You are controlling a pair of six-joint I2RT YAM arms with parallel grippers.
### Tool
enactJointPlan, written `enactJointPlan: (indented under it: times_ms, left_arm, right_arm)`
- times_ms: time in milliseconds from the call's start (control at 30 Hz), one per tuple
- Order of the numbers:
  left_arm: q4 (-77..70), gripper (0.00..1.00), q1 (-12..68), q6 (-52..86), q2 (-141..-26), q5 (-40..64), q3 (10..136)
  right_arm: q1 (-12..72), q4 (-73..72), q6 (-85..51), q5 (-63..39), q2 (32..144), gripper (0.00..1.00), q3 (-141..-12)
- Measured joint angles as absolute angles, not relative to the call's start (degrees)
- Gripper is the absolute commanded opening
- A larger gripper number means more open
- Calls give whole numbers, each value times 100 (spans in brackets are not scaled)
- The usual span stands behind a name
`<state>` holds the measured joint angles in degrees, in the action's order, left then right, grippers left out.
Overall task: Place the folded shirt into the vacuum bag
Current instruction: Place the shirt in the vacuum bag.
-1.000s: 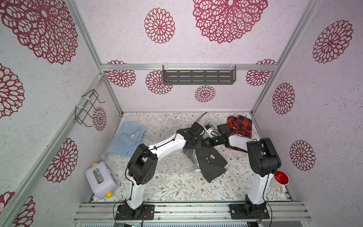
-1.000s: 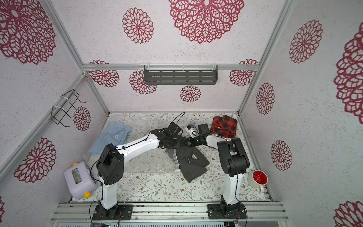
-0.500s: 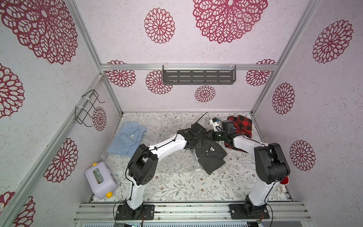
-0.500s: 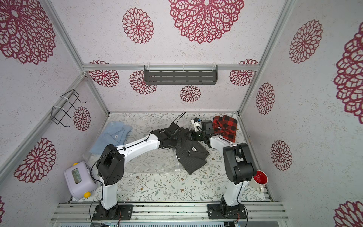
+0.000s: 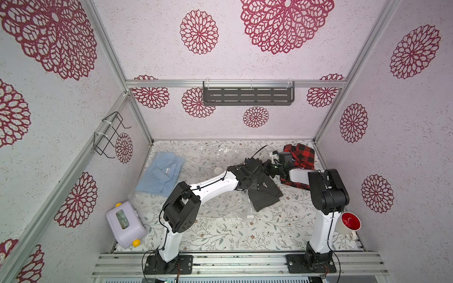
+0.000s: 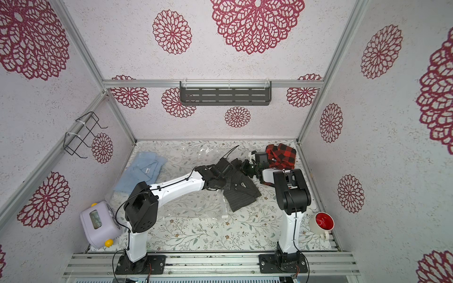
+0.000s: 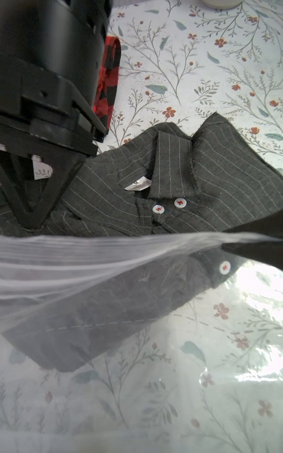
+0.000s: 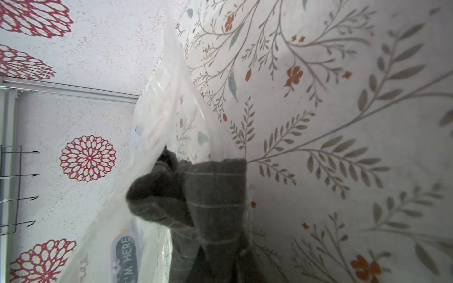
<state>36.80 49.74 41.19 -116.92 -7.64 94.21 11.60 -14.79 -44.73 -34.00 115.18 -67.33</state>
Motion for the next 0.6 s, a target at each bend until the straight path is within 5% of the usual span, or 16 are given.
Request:
enactJointPlan:
  times_ms: [167,600]
  left_arm:
    - [3675,0,4978,4141,-12116,-779,9529]
    - [3717,0,4998,4141,-12175,-867,9553]
  right_arm:
    - [1125,-856,-3848,-3041,11277,83,-6893]
    - [1039,351,-2475,-2069,8049,87,-4394]
